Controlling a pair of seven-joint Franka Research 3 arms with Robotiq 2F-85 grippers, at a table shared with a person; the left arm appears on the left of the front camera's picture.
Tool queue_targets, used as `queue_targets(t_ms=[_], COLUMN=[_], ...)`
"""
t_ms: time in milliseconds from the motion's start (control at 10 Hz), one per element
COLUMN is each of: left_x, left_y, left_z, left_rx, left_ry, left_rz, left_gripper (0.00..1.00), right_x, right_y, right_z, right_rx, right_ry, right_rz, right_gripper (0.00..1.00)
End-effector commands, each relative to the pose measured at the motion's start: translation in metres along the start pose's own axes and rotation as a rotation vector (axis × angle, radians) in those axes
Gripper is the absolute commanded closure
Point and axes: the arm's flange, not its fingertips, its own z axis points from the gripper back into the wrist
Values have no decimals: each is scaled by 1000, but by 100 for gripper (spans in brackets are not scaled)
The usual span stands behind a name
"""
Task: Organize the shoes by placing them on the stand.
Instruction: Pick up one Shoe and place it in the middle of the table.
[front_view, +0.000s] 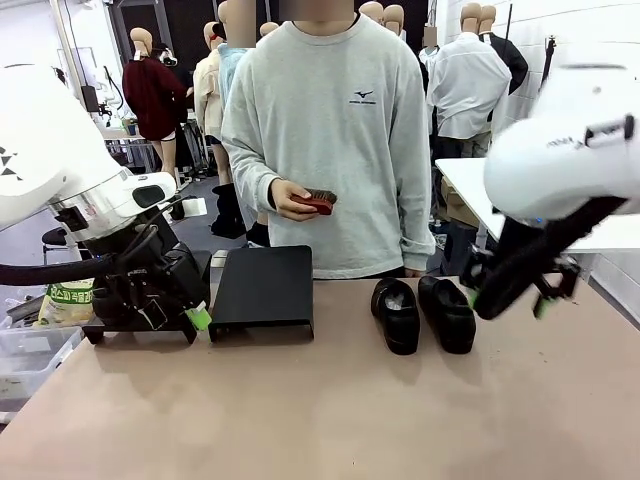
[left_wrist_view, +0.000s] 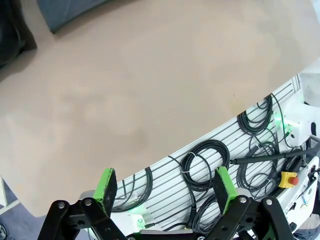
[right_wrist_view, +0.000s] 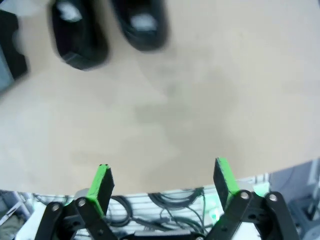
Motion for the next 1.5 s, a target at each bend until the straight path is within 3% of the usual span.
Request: queue_targets(t_ms=[0,300,700,1000,1400], left_x=[0,0,0,0,0], left_y=[2,2,2,2,2], left_z=[1,1,1,1,1], left_rx=[-16,-16,-16,-16,-16], left_ry=[2,2,2,2,2], left_rz=[-2,-2,-2,-2,-2], left_gripper=[0,0,0,0,0], right_x=[60,129,167,169,167], right_y=[54,134,195,207,193], right_z=[-12,-50,-110,-148,-179], right_rx=[9,-24,-112,-185,-206], right_ry=[-22,74,159,182,210], right_rz=[13,31,73,105,134], right_gripper=[0,0,0,0,0])
